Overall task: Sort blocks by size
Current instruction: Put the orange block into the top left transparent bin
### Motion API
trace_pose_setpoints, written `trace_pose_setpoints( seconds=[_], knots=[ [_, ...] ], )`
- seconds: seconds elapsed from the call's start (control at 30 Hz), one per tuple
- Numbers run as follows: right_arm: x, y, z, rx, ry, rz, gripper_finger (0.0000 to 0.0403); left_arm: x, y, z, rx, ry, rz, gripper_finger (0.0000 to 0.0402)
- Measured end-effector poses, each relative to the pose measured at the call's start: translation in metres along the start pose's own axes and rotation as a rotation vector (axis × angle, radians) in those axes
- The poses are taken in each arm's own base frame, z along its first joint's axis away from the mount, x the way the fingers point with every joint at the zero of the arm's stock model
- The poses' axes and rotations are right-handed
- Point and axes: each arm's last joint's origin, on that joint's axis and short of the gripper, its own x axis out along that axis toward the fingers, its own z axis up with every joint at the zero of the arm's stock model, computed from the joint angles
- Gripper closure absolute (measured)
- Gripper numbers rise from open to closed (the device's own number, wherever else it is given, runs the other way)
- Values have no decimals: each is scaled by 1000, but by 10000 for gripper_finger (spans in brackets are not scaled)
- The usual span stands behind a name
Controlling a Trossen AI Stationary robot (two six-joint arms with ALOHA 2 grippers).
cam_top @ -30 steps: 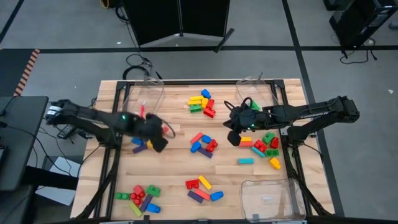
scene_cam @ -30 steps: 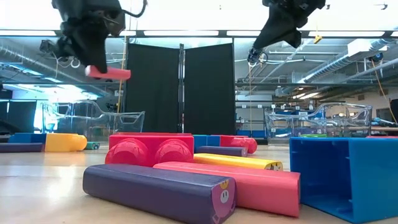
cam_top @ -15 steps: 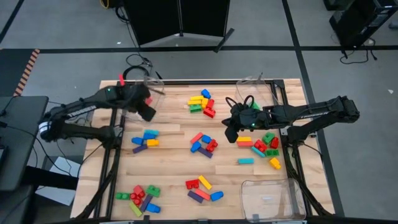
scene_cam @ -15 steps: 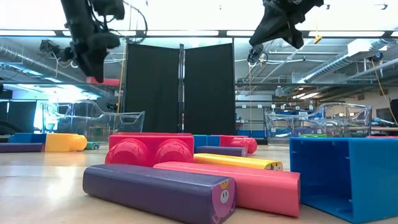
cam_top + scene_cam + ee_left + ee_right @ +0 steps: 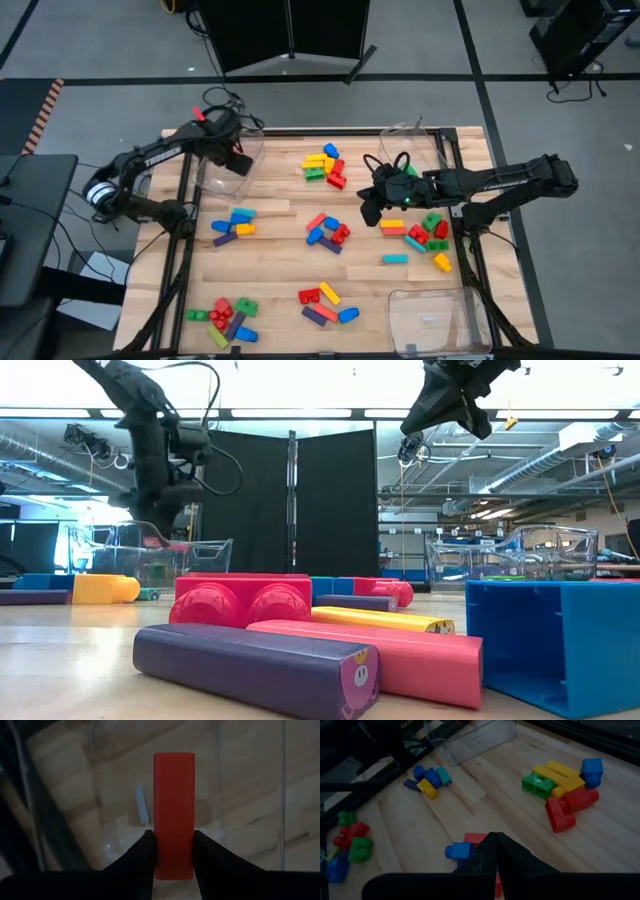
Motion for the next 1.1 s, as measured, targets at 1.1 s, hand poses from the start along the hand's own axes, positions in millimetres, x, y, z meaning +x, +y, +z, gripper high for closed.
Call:
trace_pose_setpoints(
  seconds=[1.1],
  knots=[
    [0,0,0,0,-12,-14,383,23,1,6,11,46,25,270]
  ],
)
